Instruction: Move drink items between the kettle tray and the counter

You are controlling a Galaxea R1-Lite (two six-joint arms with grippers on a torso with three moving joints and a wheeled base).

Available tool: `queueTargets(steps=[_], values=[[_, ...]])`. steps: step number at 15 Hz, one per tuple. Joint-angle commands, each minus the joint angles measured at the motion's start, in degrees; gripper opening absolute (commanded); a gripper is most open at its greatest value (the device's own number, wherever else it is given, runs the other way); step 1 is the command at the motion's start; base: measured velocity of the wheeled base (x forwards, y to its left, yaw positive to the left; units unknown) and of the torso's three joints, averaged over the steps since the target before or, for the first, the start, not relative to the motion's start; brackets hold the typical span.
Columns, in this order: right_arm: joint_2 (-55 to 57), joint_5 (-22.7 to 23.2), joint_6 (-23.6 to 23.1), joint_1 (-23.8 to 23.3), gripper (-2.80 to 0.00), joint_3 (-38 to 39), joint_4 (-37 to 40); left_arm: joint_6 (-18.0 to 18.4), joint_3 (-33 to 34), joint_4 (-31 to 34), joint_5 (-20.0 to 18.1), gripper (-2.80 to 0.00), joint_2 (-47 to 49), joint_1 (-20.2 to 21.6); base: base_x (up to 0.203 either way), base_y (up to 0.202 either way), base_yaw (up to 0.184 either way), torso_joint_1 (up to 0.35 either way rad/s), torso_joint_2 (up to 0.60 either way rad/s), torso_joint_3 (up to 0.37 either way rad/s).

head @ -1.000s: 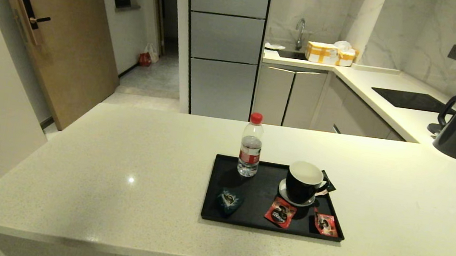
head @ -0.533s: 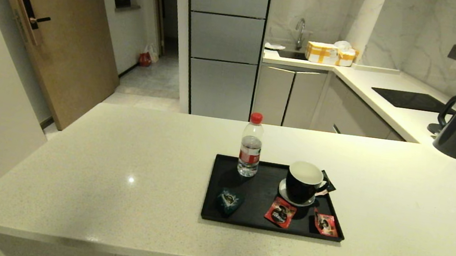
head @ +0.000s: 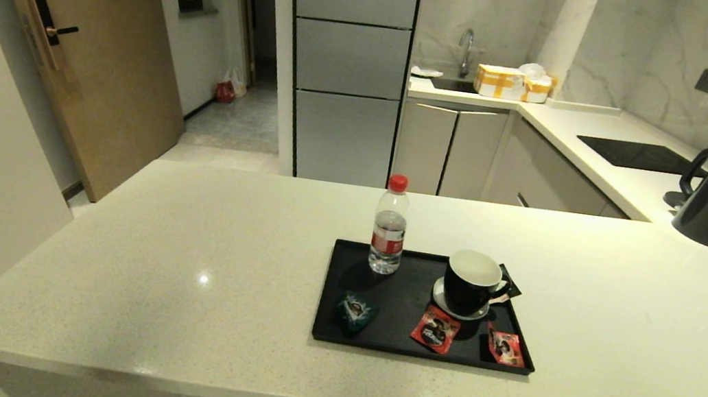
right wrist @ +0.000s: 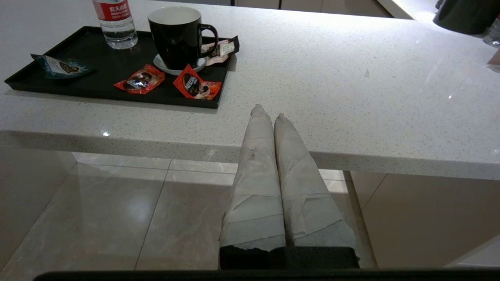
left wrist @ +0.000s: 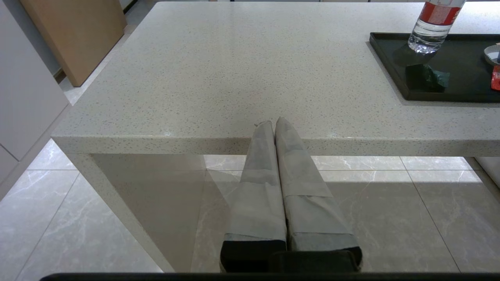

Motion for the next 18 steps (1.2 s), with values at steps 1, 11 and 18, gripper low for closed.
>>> queueTargets(steps=[1,11,18], values=[[0.1,0.0,-0.1,0.0,-2.8,0.2,0.0,0.0,0.0,0.0,0.0,-2.8,0.1,0.0,0.0,0.0,0.0,0.0,0.0,0.0],[0.0,0.0,-0.1,0.0,-2.8,0.2,0.0,0.0,0.0,0.0,0.0,-2.8,0.1,-0.1,0.0,0.0,0.0,0.0,0.0,0.0],[0.0,0.0,0.1,0.1,-2.8,0.2,0.1,0.0,0.0,0.0,0.0,-2.8,0.1,-0.1,0.0,0.0,0.0,0.0,0.0,0.0]])
